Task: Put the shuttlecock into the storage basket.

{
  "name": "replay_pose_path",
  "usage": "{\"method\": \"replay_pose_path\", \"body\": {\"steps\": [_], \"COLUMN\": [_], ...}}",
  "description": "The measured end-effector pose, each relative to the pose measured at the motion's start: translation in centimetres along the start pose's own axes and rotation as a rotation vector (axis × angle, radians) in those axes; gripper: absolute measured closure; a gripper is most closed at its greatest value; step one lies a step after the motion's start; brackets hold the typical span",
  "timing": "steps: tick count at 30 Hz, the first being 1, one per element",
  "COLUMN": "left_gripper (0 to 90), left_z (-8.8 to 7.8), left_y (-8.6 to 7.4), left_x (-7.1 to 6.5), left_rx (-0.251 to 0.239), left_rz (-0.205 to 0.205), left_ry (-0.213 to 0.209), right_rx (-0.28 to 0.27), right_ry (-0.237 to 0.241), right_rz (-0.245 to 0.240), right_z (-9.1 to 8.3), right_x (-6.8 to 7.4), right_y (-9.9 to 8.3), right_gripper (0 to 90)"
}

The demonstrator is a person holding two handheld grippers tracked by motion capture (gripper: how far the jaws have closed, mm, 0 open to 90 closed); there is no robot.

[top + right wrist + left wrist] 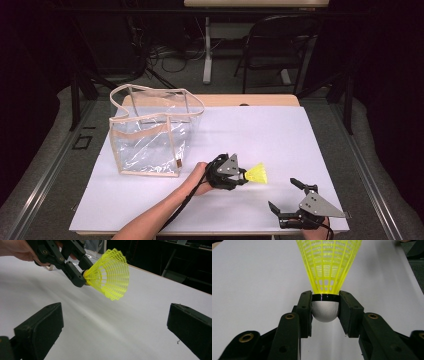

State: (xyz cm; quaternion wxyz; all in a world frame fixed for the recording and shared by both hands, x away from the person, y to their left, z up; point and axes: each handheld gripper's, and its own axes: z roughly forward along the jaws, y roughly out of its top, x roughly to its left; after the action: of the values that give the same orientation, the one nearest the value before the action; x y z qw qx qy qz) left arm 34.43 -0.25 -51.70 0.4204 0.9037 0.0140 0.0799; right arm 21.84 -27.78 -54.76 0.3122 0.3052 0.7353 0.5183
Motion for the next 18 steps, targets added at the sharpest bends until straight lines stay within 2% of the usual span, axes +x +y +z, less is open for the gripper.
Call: {"method": "replay_pose_path", "body": {"steps": [18], "left_gripper": [65.0], "left_z": [-2.2], "left_y": [-1.6], "left_x": [0.2], "left_rx": [-0.006], "left_rz": [-0.034], "left_ry": [0.047], "right_rx": [0.000], "right_ry": [0.004], "right_rz": [0.002], "right_z": [0.2], "right_x": [0.1], "right_y": [-0.1], "right_gripper": [0.3]}}
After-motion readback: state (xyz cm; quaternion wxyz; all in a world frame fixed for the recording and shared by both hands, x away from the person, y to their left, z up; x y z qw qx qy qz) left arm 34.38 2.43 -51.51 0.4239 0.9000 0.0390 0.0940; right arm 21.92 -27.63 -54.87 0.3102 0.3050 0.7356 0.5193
